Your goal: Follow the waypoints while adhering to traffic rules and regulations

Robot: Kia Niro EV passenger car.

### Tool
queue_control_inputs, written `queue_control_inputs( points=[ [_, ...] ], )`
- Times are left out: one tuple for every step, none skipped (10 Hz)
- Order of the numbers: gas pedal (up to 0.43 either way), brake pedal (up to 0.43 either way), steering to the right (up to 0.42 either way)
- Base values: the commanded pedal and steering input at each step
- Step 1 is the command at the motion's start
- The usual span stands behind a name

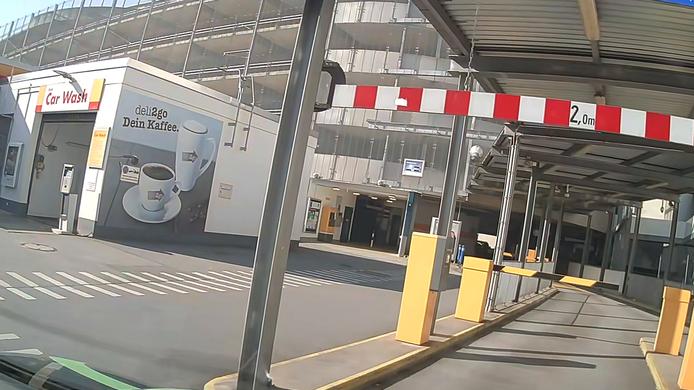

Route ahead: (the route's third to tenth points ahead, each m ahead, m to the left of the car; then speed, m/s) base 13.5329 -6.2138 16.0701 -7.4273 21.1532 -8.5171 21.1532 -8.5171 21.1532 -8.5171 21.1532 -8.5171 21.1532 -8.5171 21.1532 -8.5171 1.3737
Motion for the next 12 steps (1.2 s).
queue_control_inputs(
  points=[
    [0.0, 0.171, 0.504],
    [0.0, 0.165, 0.499],
    [0.0, 0.177, 0.49],
    [0.0, 0.183, 0.484],
    [0.0, 0.183, 0.477],
    [0.0, 0.177, 0.461],
    [0.0, 0.146, 0.444],
    [0.0, 0.122, 0.426],
    [0.0, 0.11, 0.402],
    [0.0, 0.116, 0.381],
    [0.0, 0.134, 0.363],
    [0.0, 0.14, 0.346]
  ],
)
